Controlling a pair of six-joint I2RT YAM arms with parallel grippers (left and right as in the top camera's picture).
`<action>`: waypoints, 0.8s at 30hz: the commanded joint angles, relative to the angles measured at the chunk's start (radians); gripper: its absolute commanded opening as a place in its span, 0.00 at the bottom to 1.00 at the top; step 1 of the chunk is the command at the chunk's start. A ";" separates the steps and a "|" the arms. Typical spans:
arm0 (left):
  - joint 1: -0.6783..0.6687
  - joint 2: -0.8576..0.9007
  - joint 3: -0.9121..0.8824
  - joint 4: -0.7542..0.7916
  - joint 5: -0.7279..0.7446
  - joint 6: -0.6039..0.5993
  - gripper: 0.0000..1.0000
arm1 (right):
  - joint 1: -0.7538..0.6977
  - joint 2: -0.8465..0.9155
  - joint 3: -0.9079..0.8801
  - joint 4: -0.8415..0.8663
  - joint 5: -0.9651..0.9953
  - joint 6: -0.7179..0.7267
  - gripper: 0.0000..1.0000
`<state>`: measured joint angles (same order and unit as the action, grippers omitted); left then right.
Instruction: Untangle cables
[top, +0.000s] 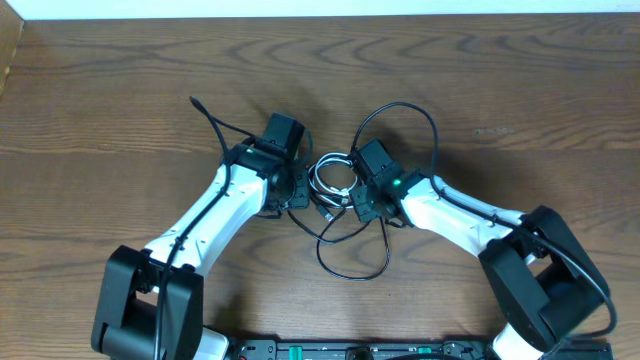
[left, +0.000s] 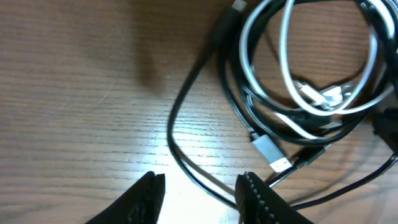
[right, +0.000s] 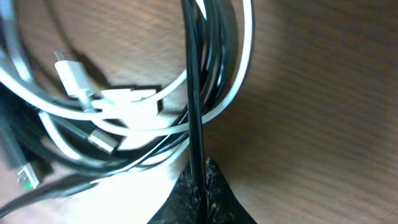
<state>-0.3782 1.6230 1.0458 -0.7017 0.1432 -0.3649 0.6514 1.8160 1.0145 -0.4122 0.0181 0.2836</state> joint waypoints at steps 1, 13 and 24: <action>0.034 -0.002 0.014 0.026 0.124 0.003 0.45 | -0.003 -0.096 0.022 -0.021 -0.055 -0.031 0.01; 0.022 0.090 0.002 0.166 0.087 -0.078 0.48 | -0.005 -0.081 0.020 -0.043 -0.002 -0.031 0.01; 0.021 0.267 -0.008 0.097 0.027 -0.066 0.48 | -0.080 -0.063 0.018 -0.109 0.137 -0.032 0.01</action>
<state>-0.3573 1.8217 1.0512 -0.5991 0.1986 -0.4339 0.5934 1.7462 1.0199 -0.5129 0.1150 0.2653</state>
